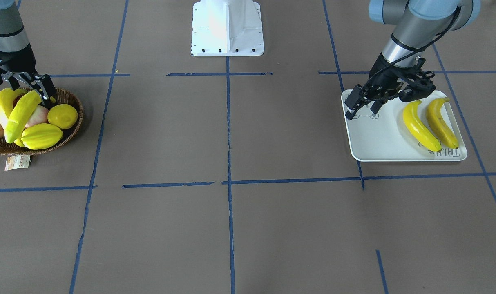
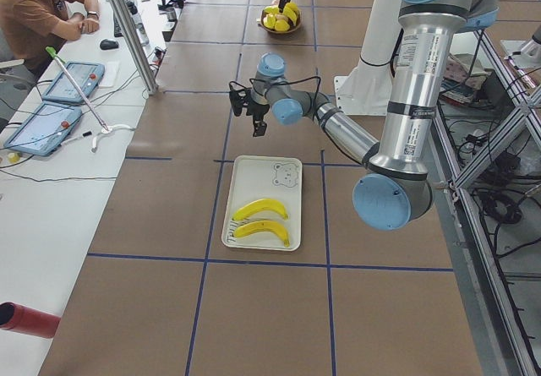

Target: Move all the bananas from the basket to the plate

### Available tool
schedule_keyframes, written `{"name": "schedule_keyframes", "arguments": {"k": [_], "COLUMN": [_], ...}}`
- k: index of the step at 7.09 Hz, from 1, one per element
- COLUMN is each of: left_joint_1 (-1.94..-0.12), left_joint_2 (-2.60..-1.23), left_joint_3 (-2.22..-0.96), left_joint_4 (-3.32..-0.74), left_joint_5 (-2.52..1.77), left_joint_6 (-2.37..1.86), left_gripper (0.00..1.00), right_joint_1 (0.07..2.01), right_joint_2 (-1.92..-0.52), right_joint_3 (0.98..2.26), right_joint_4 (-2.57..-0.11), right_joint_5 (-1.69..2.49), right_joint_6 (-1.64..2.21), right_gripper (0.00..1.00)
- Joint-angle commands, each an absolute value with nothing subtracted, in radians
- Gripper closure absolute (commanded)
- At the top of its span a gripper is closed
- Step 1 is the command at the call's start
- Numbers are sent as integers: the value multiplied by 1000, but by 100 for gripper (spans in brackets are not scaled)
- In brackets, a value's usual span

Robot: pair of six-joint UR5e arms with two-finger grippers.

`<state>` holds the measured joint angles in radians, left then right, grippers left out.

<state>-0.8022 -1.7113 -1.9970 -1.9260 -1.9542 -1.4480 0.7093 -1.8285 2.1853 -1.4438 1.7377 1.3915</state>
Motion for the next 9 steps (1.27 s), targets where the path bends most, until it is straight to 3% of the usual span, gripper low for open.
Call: {"name": "schedule_keyframes", "arguments": {"k": [1, 7, 8, 9], "left_joint_1": [-799, -798, -798, -798], "left_joint_2": [-1712, -1712, -1712, -1713], "left_joint_3": [-2002, -2010, -2010, -2010], "left_joint_4": [-1925, -1925, -1925, -1925], "left_joint_5": [-1954, -1954, -1954, -1954], "left_joint_6": [-1448, -1448, -1448, -1448], "left_gripper": [1, 0, 0, 1], "right_joint_1": [707, 657, 657, 657], "right_joint_2": [-1842, -1839, -1841, -1841], "right_joint_3": [2174, 2106, 2102, 2102], "right_joint_4": [-1442, -1443, -1443, -1443], "right_joint_5": [1738, 1756, 1758, 1758], "right_joint_6": [1387, 1388, 1393, 1391], "right_gripper": [0, 2, 12, 43]}}
